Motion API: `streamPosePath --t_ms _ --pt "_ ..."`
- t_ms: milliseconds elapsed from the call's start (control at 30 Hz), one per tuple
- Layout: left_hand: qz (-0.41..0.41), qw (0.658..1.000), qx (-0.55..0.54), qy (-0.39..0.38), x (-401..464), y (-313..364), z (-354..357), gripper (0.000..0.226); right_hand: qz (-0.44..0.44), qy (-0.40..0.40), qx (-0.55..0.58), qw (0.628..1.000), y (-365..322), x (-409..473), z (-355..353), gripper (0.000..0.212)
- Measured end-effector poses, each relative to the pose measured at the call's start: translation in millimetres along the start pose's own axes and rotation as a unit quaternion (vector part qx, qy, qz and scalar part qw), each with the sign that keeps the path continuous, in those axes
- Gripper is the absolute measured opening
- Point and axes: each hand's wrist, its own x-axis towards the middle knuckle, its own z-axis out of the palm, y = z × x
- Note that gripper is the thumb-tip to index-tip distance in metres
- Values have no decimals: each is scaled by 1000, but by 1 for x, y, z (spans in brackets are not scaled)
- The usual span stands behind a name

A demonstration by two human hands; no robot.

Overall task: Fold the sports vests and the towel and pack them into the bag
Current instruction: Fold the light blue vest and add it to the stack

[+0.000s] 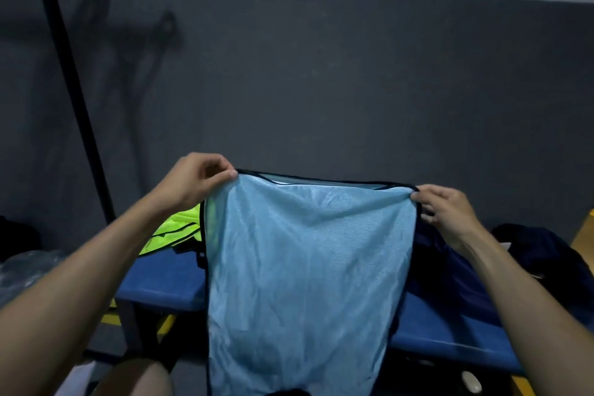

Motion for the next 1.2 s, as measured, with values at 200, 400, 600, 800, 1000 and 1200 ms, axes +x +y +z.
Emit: streamPosePath --t_ms 200,400,600,800,1000,1200 --pt "51 994 80 56 1 1 -1 22 38 -57 64 996 -6 -2 -10 13" --pt "62 994 80 28 -1 3 -9 21 22 -91 98 991 -5 -2 -11 15" --pt "72 991 103 45 1 -2 -7 27 -7 -120 60 991 4 -3 -8 13" --pt "60 993 94 46 0 -9 1 23 -42 -107 -71 991 9 1 -7 13" --pt "75 986 128 82 4 -7 -2 22 -91 -65 -129 985 11 1 -6 4" --pt "64 969 224 84 5 -11 -3 5 -150 -58 -117 980 11 0 -1 8"
